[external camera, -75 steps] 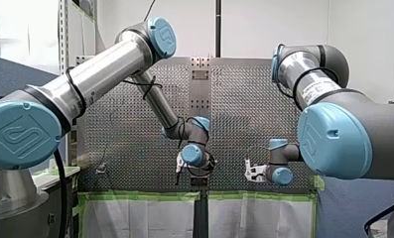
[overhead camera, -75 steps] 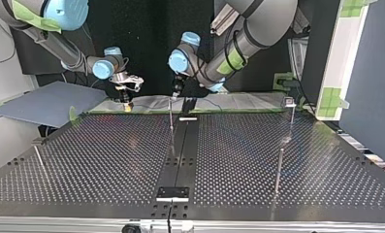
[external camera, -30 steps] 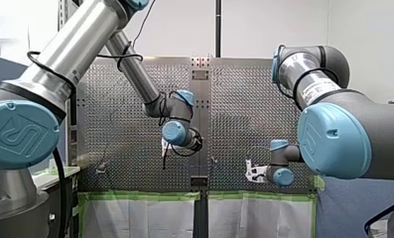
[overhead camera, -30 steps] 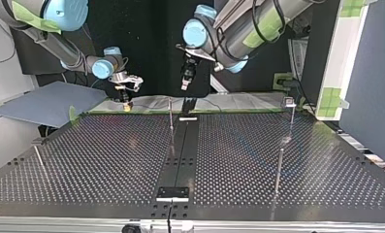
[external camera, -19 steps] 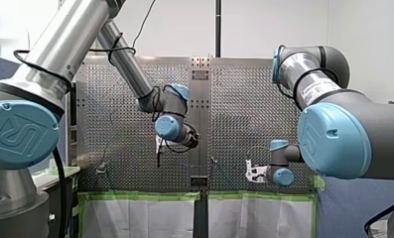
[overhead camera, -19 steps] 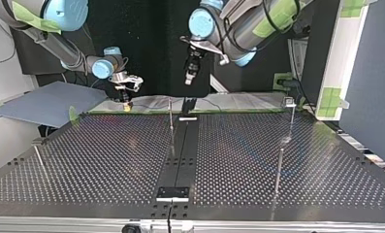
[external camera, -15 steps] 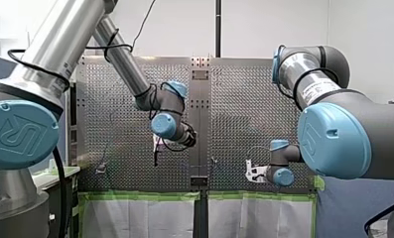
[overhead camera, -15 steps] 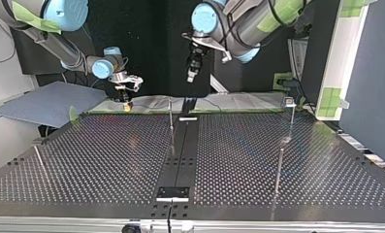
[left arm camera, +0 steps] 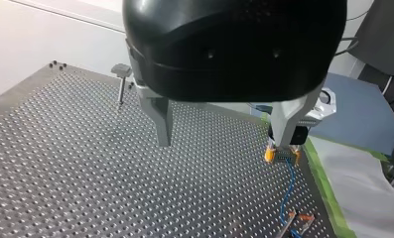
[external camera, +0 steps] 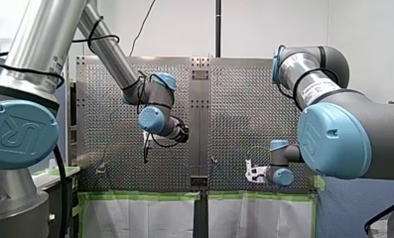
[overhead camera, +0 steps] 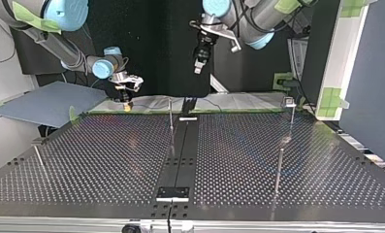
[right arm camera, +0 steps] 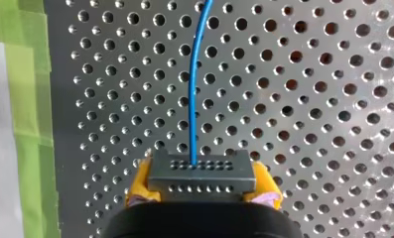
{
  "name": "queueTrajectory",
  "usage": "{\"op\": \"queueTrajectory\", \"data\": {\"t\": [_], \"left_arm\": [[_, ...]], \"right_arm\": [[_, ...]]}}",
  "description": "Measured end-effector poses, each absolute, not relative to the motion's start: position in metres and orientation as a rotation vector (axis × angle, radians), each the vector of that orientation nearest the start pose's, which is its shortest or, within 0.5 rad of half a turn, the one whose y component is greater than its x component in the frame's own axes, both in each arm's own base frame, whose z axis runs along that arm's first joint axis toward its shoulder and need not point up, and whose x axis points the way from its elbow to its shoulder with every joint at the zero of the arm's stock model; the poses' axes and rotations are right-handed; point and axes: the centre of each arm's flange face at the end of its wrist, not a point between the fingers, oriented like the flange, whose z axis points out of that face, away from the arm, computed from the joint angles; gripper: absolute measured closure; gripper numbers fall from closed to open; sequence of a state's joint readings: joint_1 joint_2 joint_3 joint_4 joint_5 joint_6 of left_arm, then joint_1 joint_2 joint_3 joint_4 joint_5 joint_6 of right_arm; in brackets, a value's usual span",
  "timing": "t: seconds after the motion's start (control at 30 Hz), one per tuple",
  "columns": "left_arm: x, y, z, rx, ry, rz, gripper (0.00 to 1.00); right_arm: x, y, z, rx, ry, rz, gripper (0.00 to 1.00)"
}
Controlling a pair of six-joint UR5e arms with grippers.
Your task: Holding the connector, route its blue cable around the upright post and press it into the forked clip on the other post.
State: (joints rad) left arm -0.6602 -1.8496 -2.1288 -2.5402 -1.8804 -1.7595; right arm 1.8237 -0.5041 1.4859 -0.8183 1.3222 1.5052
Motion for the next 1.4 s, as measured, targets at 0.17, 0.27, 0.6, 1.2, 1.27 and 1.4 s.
{"op": "queueTrajectory", "data": {"t": [0.17, 0.27, 0.6, 1.2, 1.27, 1.4], "left_arm": [[0.279, -0.345, 0.167, 0.181, 1.782, -0.344, 0.02], [0.274, -0.339, 0.171, 0.154, 1.764, -0.364, 0.02], [0.256, -0.32, 0.184, 0.06, 1.694, -0.448, 0.02], [0.251, -0.312, 0.223, 0.012, 1.548, -0.497, 0.02], [0.25, -0.308, 0.22, 0.01, 1.554, -0.476, 0.02], [0.247, -0.299, 0.211, -0.006, 1.564, -0.448, 0.02]], "right_arm": [[0.321, -0.608, -0.073, 1.722, -0.985, 1.448, 1.0], [0.321, -0.608, -0.073, 1.722, -0.985, 1.448, 1.0], [0.32, -0.608, -0.073, 1.721, -0.985, 1.447, 1.0], [0.321, -0.607, -0.074, 1.725, -0.987, 1.446, 1.0], [0.321, -0.607, -0.074, 1.725, -0.988, 1.445, 1.0], [0.319, -0.608, -0.074, 1.723, -0.989, 1.441, 1.0]]}}
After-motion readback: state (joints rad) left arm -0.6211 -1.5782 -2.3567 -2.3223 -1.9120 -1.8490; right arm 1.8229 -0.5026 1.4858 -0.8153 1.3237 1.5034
